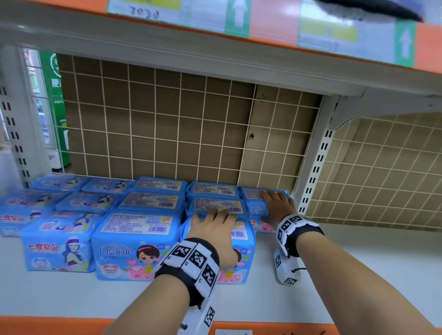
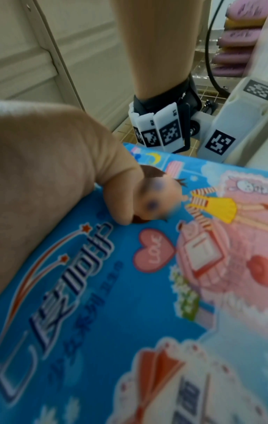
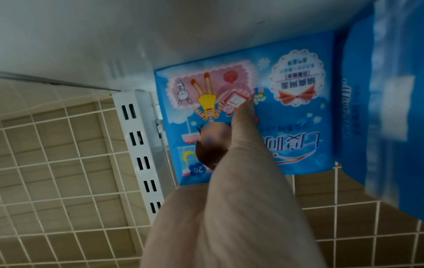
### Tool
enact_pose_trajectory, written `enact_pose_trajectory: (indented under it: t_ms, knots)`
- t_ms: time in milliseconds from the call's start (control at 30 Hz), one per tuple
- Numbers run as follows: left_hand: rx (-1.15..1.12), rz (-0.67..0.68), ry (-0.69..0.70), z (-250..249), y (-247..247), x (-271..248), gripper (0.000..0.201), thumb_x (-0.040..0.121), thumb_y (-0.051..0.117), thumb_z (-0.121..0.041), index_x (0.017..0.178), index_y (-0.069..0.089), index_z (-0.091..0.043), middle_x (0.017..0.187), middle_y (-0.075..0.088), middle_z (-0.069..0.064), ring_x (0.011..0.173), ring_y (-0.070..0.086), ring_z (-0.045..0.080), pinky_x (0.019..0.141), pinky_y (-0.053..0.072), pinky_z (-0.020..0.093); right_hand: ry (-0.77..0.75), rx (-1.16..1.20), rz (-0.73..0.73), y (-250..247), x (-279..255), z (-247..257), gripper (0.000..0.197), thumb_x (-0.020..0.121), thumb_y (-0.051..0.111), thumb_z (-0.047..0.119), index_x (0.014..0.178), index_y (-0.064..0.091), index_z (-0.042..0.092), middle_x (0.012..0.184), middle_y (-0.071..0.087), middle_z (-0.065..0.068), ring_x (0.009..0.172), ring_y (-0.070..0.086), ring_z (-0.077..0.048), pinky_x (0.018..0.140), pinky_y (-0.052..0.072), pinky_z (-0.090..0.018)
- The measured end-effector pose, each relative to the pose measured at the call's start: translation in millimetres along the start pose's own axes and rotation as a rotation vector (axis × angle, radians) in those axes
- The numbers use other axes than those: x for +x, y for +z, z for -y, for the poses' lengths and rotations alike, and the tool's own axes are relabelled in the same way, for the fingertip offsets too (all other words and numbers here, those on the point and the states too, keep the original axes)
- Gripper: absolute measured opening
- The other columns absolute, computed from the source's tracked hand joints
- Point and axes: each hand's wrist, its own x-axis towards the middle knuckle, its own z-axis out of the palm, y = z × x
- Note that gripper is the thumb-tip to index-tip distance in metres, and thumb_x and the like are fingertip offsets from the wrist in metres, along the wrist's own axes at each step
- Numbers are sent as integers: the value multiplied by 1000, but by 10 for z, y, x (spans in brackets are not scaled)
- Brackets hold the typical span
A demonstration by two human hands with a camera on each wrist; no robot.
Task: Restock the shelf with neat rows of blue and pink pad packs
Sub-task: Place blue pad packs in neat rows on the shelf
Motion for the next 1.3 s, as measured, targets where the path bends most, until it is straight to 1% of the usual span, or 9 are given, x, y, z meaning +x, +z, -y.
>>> enact_pose_trajectory:
  t_ms: [233, 333, 500, 733, 833, 967, 1067, 1200, 1300]
  knots:
    - [-2, 27, -13, -6, -20, 6, 89, 75, 61, -47, 146, 10, -26, 152, 22, -3, 141, 15, 21, 112, 10, 54, 89, 15, 22, -131, -139, 103, 94, 77, 67, 45, 146, 6, 30, 154, 4, -8, 141, 10, -35, 111, 18, -54]
    - [-2, 50, -24, -13, -35, 2, 95, 75, 62, -46, 147, 4, -27, 152, 24, -4, 141, 16, 20, 111, 11, 55, 107, 108, -30, -241, -309, 96, 83, 80, 64, 38, 145, 14, 26, 151, 16, -7, 138, 19, -32, 109, 23, -49]
    - [62, 58, -53, -63, -55, -17, 82, 75, 62, -46, 144, 20, -28, 151, 25, -5, 139, 21, 20, 107, 18, 52, 20, 298, 1, -429, -848, -41, 40, 85, 60, 38, 118, 56, 16, 127, 55, -7, 114, 51, -27, 95, 44, -35]
    - [166, 76, -161, -457, -155, -207, 79, 82, 60, -35, 145, 15, -23, 148, 23, 10, 138, 20, 28, 108, 19, 59, -138, 520, -45, -454, -1895, -383, 35, 90, 58, 25, 122, 56, 11, 126, 57, -5, 115, 50, -19, 84, 32, -20]
    - [-115, -35, -117, -819, -100, -490, 84, 79, 62, -25, 147, 13, -23, 153, 14, 6, 142, 10, 24, 114, 13, 48, -162, 626, -72, -334, -2246, -497, 32, 89, 58, 22, 119, 57, 11, 118, 59, -4, 109, 52, -17, 79, 31, -15]
    - [-583, -243, -109, -1252, 251, -1208, 68, 73, 56, -20, 138, 38, -14, 139, 38, 9, 131, 29, 22, 104, 16, 21, -161, 872, -100, -89, -2701, -591, 21, 86, 61, 11, 107, 63, 8, 105, 62, -4, 92, 53, -10, 77, 34, -11]
    - [-680, -105, -165, -1504, 847, -1795, 58, 77, 59, -9, 133, 44, -14, 130, 46, 6, 123, 39, 20, 97, 24, 17, -156, 1025, -17, 289, -3036, -602, 16, 85, 61, 7, 101, 65, 5, 94, 63, -1, 86, 55, -11, 78, 40, -13]
    - [-649, 266, -380, -1699, 1964, -2401, 48, 83, 61, -10, 129, 50, -12, 128, 53, 6, 119, 49, 23, 98, 37, 25, -92, 1094, 178, 1230, -3549, -570, 16, 85, 60, 7, 101, 64, 5, 92, 60, -2, 81, 54, -10, 71, 39, -11]
    - [-587, 535, -525, -1758, 2839, -2852, 38, 87, 59, -15, 123, 55, -4, 123, 58, 17, 113, 54, 32, 100, 41, 39, 60, 1143, 361, 2109, -3996, -549, 17, 86, 57, 1, 102, 63, -1, 92, 61, -7, 75, 54, -11, 69, 41, -10]
